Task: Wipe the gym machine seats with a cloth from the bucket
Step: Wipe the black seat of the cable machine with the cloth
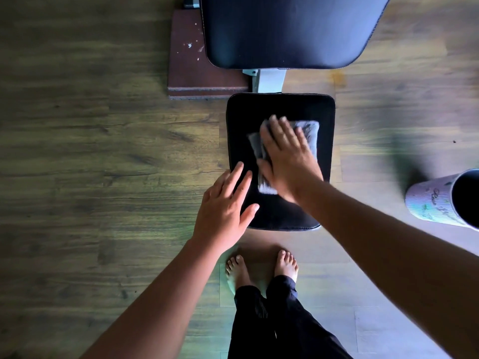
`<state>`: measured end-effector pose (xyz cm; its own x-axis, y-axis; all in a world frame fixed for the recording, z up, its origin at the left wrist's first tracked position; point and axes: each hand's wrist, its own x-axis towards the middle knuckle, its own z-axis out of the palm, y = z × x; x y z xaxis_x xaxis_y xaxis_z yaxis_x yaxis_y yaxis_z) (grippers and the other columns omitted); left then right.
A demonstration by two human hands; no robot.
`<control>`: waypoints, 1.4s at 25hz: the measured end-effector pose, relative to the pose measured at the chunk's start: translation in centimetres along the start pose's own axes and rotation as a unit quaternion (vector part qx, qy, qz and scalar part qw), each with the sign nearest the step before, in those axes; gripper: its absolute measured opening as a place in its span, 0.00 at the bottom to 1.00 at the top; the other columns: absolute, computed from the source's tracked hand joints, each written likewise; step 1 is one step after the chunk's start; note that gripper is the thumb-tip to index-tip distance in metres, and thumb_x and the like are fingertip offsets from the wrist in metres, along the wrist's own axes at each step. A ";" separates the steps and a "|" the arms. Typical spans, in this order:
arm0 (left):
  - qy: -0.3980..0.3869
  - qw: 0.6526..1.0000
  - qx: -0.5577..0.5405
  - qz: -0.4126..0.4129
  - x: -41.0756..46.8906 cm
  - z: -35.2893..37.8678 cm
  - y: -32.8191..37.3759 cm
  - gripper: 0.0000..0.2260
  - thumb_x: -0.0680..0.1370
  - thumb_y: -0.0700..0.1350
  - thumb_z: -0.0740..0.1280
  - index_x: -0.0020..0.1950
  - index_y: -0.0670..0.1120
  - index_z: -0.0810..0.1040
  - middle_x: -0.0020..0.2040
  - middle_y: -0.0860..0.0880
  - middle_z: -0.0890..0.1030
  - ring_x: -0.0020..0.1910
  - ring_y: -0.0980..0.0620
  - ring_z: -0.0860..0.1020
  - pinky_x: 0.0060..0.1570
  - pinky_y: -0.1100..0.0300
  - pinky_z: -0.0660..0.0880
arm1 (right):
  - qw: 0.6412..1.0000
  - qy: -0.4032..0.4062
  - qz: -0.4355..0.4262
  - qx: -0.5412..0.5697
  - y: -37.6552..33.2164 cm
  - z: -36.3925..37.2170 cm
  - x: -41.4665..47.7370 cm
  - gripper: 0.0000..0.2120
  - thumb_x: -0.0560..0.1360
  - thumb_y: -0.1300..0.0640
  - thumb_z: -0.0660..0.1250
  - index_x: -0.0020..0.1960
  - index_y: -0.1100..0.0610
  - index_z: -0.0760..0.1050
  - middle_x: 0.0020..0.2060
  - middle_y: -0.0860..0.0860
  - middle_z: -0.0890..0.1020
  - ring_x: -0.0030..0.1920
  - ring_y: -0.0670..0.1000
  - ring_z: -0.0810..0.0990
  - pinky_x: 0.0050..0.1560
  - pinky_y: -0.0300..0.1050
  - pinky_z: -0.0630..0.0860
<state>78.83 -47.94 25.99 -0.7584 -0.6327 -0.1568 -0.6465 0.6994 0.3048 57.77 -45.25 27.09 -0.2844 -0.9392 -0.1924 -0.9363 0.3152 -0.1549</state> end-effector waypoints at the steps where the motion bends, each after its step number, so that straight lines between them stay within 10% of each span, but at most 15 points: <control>1: 0.000 1.000 -0.003 0.000 0.0 0.0 0.0 0.30 0.82 0.60 0.58 0.82 0.49 0.59 0.84 0.51 0.53 0.80 0.46 0.60 0.70 0.45 0.69 | 0.998 -0.017 -0.056 -0.013 0.1 0.3 -2.2 0.34 0.82 0.41 0.49 0.82 0.55 0.47 0.82 0.56 0.49 0.82 0.57 0.45 0.80 0.59 0.48; 4: -0.005 1.000 -0.011 0.004 -0.1 -0.1 -0.2 0.30 0.82 0.60 0.58 0.82 0.50 0.58 0.84 0.51 0.52 0.80 0.46 0.59 0.71 0.45 0.68 | 0.994 -0.026 -0.106 -0.024 3.7 -0.1 -1.9 0.35 0.80 0.39 0.51 0.83 0.52 0.49 0.82 0.54 0.50 0.82 0.56 0.47 0.81 0.58 0.48; 10: 0.006 1.000 -0.022 0.009 -0.8 0.3 -0.2 0.30 0.83 0.58 0.59 0.82 0.48 0.59 0.84 0.49 0.53 0.80 0.47 0.60 0.73 0.47 0.66 | 0.995 0.012 0.099 0.016 1.1 -1.6 7.8 0.35 0.81 0.41 0.49 0.82 0.55 0.47 0.82 0.58 0.49 0.82 0.59 0.46 0.80 0.59 0.45; 16: 0.001 1.000 -0.018 0.004 -1.1 0.3 -0.2 0.30 0.83 0.58 0.59 0.82 0.47 0.59 0.83 0.48 0.56 0.79 0.46 0.62 0.73 0.47 0.68 | 0.992 -0.041 -0.118 -0.023 -1.9 -1.4 7.0 0.34 0.81 0.39 0.50 0.83 0.51 0.46 0.82 0.53 0.47 0.82 0.54 0.45 0.81 0.56 0.44; 21: 0.002 1.000 -0.018 0.007 -1.2 0.3 -0.2 0.30 0.83 0.57 0.59 0.82 0.47 0.58 0.84 0.49 0.53 0.80 0.47 0.60 0.74 0.48 0.66 | 0.999 -0.003 0.039 -0.008 -1.9 -1.8 9.4 0.34 0.81 0.40 0.46 0.83 0.53 0.45 0.82 0.55 0.47 0.82 0.56 0.44 0.81 0.57 0.44; 26: 0.006 1.000 -0.013 0.005 -1.2 0.4 0.0 0.29 0.83 0.56 0.60 0.82 0.46 0.60 0.83 0.47 0.57 0.79 0.46 0.61 0.74 0.48 0.66 | 0.986 -0.047 -0.155 -0.031 -2.8 -1.5 7.2 0.35 0.81 0.37 0.51 0.83 0.50 0.46 0.83 0.53 0.47 0.82 0.55 0.45 0.81 0.57 0.43; 31: 0.006 1.000 -0.023 0.015 -1.3 0.2 0.0 0.29 0.84 0.56 0.60 0.82 0.46 0.59 0.83 0.48 0.54 0.80 0.47 0.59 0.75 0.51 0.65 | 0.998 0.005 0.070 -0.005 4.3 -2.1 5.3 0.35 0.80 0.38 0.50 0.82 0.51 0.48 0.82 0.54 0.50 0.82 0.56 0.47 0.81 0.56 0.46; 35: -0.002 1.000 -0.024 0.014 -1.1 0.0 0.0 0.29 0.84 0.57 0.59 0.82 0.46 0.59 0.83 0.48 0.54 0.80 0.47 0.59 0.76 0.50 0.65 | 0.999 -0.010 -0.023 -0.025 2.6 0.2 -2.7 0.35 0.80 0.37 0.50 0.82 0.52 0.49 0.82 0.55 0.49 0.82 0.56 0.47 0.80 0.59 0.50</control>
<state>79.72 -47.26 26.16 -0.7771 -0.6110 -0.1514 -0.6197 0.7004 0.3542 56.10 -41.86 27.01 -0.2365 -0.9495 -0.2060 -0.9576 0.2637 -0.1160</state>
